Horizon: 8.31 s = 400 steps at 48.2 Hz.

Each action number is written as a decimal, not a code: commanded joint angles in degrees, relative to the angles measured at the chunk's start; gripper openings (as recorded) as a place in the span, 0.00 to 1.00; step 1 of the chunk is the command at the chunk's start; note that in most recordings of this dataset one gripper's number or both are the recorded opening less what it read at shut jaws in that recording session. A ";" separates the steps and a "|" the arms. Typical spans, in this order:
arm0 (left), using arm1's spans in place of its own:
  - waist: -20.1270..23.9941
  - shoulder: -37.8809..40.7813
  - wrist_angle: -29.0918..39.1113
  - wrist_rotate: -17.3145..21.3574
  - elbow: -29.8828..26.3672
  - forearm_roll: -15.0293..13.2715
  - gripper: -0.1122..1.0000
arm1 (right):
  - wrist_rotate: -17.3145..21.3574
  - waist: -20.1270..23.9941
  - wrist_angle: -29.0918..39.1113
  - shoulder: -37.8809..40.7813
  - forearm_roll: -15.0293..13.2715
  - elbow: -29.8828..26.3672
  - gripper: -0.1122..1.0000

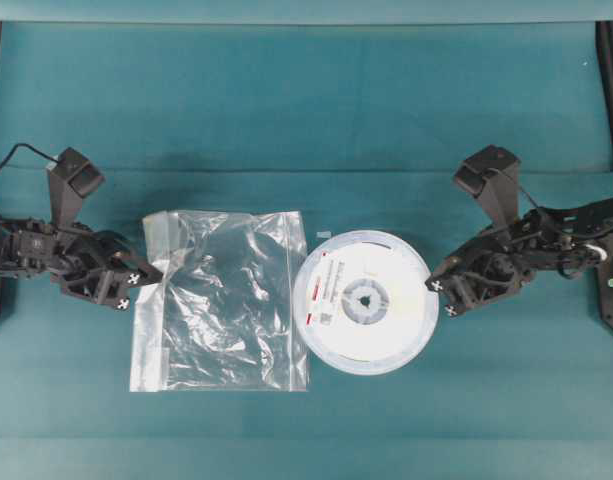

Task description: Take out the reel from the clear zip bag.

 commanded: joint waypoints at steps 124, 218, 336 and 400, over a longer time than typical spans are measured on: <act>1.67 -0.62 -0.26 0.18 -1.14 0.18 0.93 | -0.09 -0.70 2.81 -13.45 -1.41 3.16 0.93; -2.46 -49.57 18.28 38.85 -4.75 0.62 0.93 | -30.85 3.08 -6.42 -43.24 -7.56 0.62 0.93; -2.46 -50.19 18.28 40.17 -4.92 0.62 0.93 | -30.76 2.55 -5.45 -43.95 -7.56 1.23 0.92; -2.46 -50.27 18.28 39.99 -5.01 0.62 0.93 | -30.67 2.55 -6.33 -45.35 -7.56 1.23 0.92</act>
